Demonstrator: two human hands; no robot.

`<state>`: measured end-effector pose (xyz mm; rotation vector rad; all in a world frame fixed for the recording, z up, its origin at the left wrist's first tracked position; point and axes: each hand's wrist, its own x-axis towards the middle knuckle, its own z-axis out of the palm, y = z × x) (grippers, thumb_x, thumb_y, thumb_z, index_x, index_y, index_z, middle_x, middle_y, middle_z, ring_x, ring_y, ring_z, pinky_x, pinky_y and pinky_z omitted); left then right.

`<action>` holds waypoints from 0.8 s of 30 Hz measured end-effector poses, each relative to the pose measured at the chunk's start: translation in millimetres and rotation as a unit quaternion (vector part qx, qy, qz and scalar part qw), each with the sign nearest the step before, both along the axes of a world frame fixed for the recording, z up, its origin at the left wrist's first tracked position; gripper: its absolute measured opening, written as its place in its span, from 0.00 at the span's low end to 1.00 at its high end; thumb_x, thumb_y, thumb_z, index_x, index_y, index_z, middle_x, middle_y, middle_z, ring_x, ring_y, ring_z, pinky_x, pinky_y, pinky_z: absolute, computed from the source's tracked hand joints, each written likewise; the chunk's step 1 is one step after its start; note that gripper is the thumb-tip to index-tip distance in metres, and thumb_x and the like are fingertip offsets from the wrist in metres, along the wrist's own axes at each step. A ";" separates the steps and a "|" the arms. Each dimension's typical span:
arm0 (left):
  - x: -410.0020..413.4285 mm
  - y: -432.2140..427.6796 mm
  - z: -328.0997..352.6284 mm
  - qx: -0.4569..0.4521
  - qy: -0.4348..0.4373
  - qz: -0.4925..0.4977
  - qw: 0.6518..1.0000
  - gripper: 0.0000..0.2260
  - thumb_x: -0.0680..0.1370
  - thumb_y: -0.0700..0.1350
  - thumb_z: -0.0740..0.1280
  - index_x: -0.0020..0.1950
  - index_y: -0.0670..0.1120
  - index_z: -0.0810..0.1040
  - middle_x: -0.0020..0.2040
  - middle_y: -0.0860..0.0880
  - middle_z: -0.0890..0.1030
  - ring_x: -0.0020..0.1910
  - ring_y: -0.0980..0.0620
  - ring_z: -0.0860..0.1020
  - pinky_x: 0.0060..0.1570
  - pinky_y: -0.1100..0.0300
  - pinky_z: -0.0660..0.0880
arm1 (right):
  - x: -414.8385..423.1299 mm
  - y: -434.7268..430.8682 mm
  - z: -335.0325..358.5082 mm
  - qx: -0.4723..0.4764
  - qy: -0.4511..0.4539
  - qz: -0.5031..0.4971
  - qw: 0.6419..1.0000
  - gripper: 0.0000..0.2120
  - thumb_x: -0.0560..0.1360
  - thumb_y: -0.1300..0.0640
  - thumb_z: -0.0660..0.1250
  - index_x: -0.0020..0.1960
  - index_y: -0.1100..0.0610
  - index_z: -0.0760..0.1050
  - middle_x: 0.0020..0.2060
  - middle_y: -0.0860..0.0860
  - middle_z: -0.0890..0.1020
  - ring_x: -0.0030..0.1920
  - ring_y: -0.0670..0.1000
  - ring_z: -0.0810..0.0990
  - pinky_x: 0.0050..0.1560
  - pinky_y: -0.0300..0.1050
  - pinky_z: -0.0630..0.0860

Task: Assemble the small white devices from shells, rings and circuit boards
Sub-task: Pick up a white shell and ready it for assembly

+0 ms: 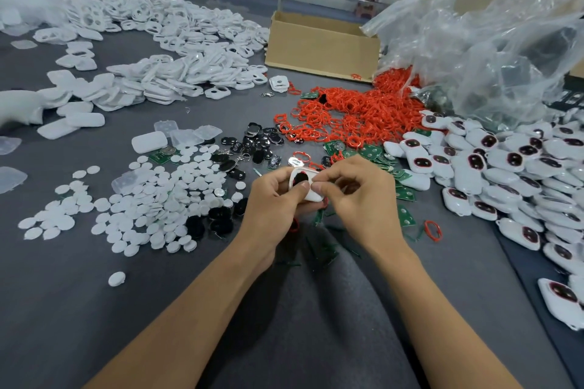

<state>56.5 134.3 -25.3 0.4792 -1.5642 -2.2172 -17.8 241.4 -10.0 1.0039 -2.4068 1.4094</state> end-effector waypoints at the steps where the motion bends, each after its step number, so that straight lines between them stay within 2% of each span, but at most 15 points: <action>1: -0.1 -0.3 0.1 0.011 0.003 0.001 1.000 0.07 0.79 0.32 0.63 0.51 0.38 0.81 0.43 0.42 0.84 0.41 0.50 0.84 0.40 0.62 0.81 | 1.7 -0.6 -1.2 0.013 0.026 -0.008 1.000 0.05 0.66 0.63 0.75 0.37 0.54 0.83 0.37 0.47 0.80 0.33 0.44 0.75 0.37 0.34 0.69; 4: -0.2 -0.6 -0.6 0.022 0.007 0.003 1.000 0.07 0.79 0.32 0.63 0.51 0.38 0.81 0.43 0.43 0.84 0.40 0.52 0.83 0.38 0.64 0.79 | 5.4 -2.7 -4.8 0.043 0.077 -0.041 0.995 0.02 0.68 0.59 0.75 0.38 0.54 0.82 0.39 0.47 0.79 0.34 0.47 0.76 0.39 0.45 0.74; 7: -0.3 -0.5 -1.6 0.024 0.012 0.003 1.000 0.08 0.79 0.31 0.63 0.49 0.40 0.81 0.43 0.44 0.84 0.40 0.52 0.83 0.39 0.64 0.79 | 7.6 -4.7 -6.4 0.050 0.097 -0.054 0.992 0.02 0.69 0.58 0.74 0.39 0.54 0.81 0.40 0.48 0.79 0.35 0.49 0.76 0.39 0.49 0.74; 12: -1.0 -1.6 -0.2 0.070 0.025 0.002 0.997 0.09 0.78 0.29 0.63 0.48 0.39 0.81 0.40 0.44 0.85 0.38 0.51 0.84 0.39 0.64 0.80 | 5.1 -1.7 -3.7 0.004 0.042 -0.008 0.999 0.04 0.70 0.63 0.72 0.41 0.56 0.83 0.40 0.49 0.82 0.39 0.45 0.77 0.41 0.38 0.73; 15: -0.9 -2.2 0.6 0.082 0.019 0.002 0.996 0.10 0.76 0.27 0.64 0.49 0.39 0.81 0.40 0.44 0.85 0.39 0.51 0.84 0.40 0.63 0.81 | 5.3 2.2 -1.8 -0.030 -0.013 0.009 0.999 0.06 0.72 0.65 0.71 0.42 0.56 0.83 0.40 0.48 0.83 0.36 0.44 0.79 0.39 0.40 0.75; 18: -2.1 -2.9 1.0 0.087 0.004 0.016 0.996 0.12 0.74 0.25 0.65 0.51 0.38 0.80 0.46 0.42 0.83 0.42 0.50 0.84 0.43 0.61 0.82 | 4.7 5.2 -0.6 -0.049 -0.042 0.002 0.998 0.07 0.73 0.65 0.70 0.44 0.55 0.83 0.38 0.45 0.84 0.36 0.47 0.81 0.38 0.43 0.77; 21: -2.3 -3.2 0.2 0.086 -0.001 0.020 0.996 0.12 0.75 0.25 0.64 0.53 0.38 0.79 0.52 0.39 0.82 0.48 0.45 0.84 0.46 0.58 0.82 | 2.2 8.0 0.1 -0.048 -0.050 -0.002 0.998 0.07 0.73 0.65 0.69 0.44 0.55 0.83 0.35 0.42 0.83 0.33 0.43 0.78 0.34 0.36 0.72; 24: -1.3 -3.7 -0.5 0.104 0.011 0.012 0.994 0.11 0.76 0.26 0.63 0.53 0.38 0.78 0.51 0.38 0.83 0.47 0.46 0.85 0.45 0.59 0.82 | -0.6 10.9 0.1 -0.039 -0.048 -0.008 0.998 0.07 0.74 0.64 0.69 0.44 0.54 0.83 0.32 0.40 0.80 0.31 0.41 0.75 0.33 0.30 0.65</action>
